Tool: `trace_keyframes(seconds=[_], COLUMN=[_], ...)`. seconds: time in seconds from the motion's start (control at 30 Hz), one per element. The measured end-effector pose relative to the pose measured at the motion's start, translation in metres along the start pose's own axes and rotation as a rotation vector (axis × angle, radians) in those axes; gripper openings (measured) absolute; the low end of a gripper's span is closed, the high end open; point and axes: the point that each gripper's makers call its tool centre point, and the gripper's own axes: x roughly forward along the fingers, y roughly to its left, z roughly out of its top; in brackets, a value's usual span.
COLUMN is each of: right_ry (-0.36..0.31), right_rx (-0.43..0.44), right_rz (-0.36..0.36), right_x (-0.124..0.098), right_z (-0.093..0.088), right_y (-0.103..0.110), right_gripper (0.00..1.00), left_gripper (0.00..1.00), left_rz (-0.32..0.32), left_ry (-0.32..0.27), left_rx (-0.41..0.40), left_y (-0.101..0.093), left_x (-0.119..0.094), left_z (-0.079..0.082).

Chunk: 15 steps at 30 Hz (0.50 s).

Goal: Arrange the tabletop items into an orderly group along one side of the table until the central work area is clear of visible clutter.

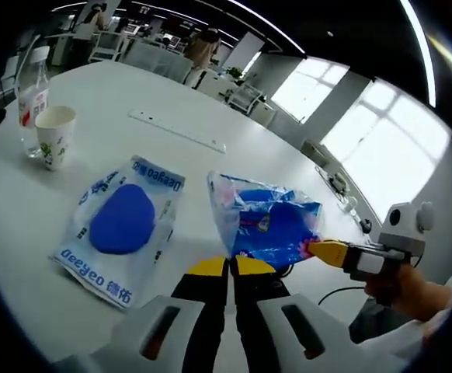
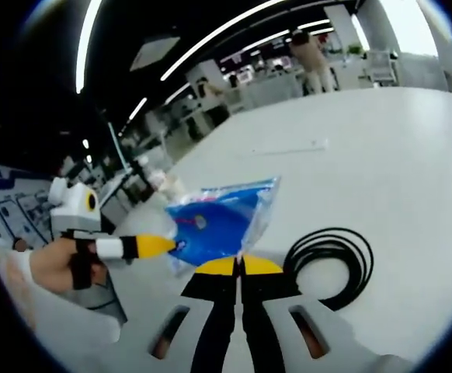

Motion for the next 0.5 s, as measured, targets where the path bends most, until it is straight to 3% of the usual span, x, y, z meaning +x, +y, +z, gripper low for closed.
trace_keyframes(seconds=[0.5], right_ry=[-0.016], right_rx=[0.019], right_rz=[-0.024], right_x=[-0.010], right_z=[0.002], right_y=[-0.017], right_gripper=[0.00], left_gripper=[0.00], left_rz=[-0.053], left_ry=[0.041], left_rx=[0.022], left_y=[-0.015], left_x=[0.011], left_z=[-0.006])
